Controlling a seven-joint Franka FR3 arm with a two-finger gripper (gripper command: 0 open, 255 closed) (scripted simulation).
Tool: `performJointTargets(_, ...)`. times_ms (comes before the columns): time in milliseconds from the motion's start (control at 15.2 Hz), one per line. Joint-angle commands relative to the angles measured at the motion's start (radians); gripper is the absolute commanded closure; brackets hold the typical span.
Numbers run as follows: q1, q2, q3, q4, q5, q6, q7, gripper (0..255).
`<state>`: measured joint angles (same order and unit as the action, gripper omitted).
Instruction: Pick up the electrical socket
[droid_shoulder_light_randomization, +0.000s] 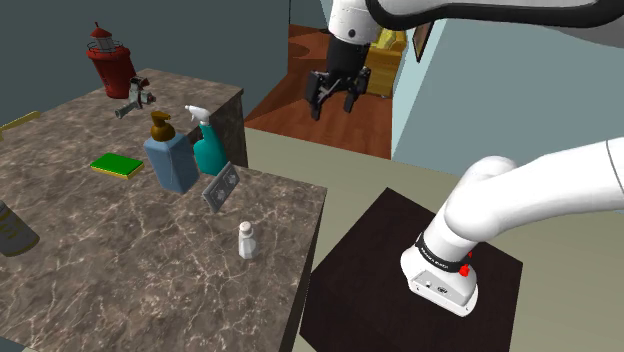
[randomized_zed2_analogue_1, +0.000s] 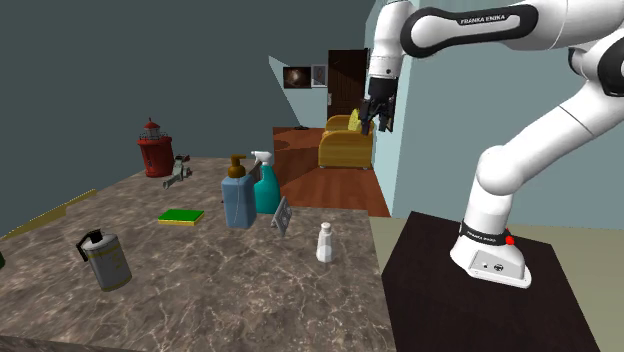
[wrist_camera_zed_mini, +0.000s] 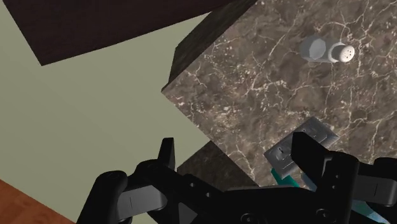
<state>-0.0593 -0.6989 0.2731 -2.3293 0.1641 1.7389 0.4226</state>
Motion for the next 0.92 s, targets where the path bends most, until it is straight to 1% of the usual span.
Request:
performJointTargets(0, -0.019, 0.052, 0.063, 0.017, 0.01, 0.028, 0.11, 0)
performJointTargets(264, -0.064, 0.18, 0.189, 0.072, 0.008, 0.081, 0.326, 0)
performJointTargets(462, -0.104, 0.298, 0.283, 0.132, -0.019, 0.116, 0.497, 0)
performJointTargets(660, -0.146, 0.437, 0.372, 0.207, -0.077, 0.143, 0.679, 0)
performJointTargets(858, -0.174, 0.599, 0.446, 0.297, -0.17, 0.155, 0.875, 0)
